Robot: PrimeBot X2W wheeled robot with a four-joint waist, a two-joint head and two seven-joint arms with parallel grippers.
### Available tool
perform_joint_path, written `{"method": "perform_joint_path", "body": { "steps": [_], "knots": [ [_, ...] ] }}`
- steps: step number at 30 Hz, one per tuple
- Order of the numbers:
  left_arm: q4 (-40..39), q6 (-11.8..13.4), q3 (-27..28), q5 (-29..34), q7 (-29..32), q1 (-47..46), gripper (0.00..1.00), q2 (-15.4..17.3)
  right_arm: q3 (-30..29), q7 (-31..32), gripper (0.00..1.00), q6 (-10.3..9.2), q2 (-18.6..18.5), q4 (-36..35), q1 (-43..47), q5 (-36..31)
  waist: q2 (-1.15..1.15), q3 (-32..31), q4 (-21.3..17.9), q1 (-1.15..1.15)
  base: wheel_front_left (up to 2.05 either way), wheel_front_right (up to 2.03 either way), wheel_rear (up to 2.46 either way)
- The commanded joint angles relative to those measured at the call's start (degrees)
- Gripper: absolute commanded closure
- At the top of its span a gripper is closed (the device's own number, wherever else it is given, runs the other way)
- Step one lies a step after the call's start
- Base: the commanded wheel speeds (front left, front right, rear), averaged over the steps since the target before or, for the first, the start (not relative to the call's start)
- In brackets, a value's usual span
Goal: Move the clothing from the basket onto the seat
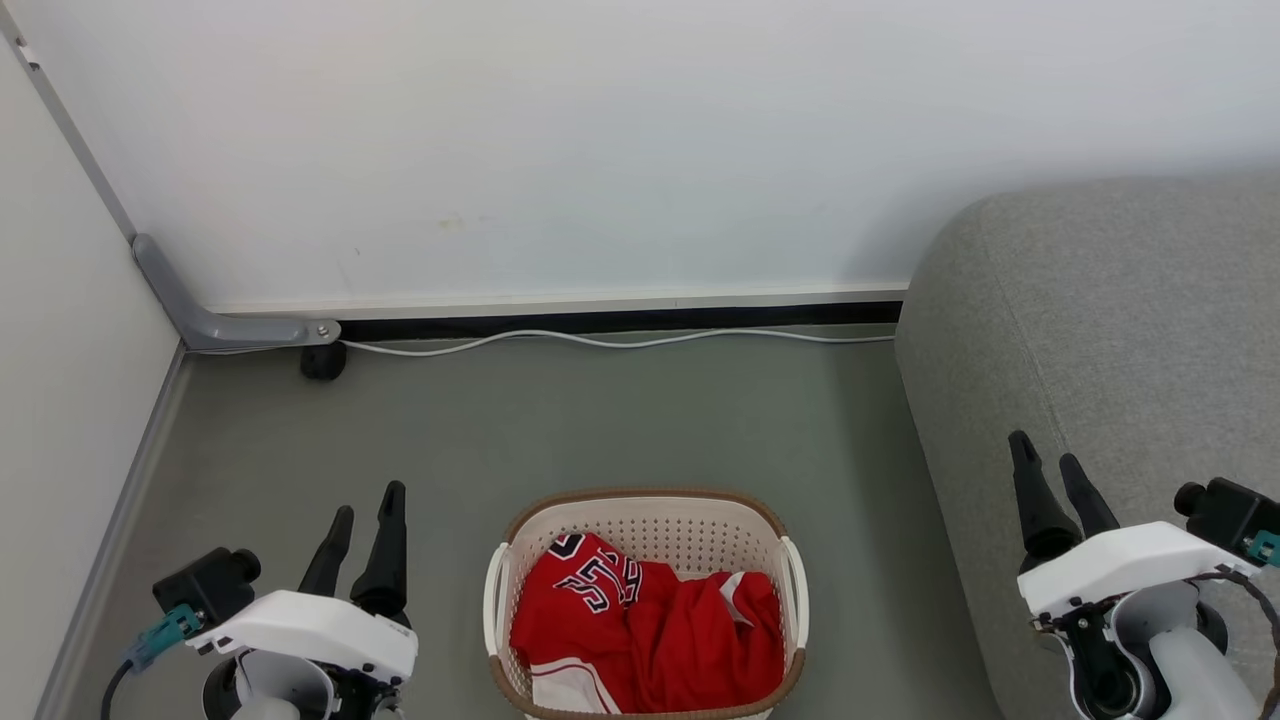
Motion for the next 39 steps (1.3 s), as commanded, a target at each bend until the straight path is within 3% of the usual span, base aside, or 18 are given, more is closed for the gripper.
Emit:
{"method": "perform_joint_path", "body": {
  "steps": [1, 39],
  "knots": [
    [-0.91, -0.31, 0.96, 2.36, -0.97, -3.54, 0.0, 1.15, 1.15, -1.05, 0.0, 0.22, -1.04, -0.72, -3.08, -2.06, 0.0, -0.13, -0.04, -0.01, 0.0, 0.0, 0.0],
    [7.22, -0.46, -0.4, 28.44, -7.21, -8.79, 0.0, 1.87, 4.67, -7.27, 0.0, 0.25, -2.99, 9.47, -10.63, -28.17, 0.0, -0.69, -0.56, -0.01, 0.0, 0.0, 0.0]
  ]
}}
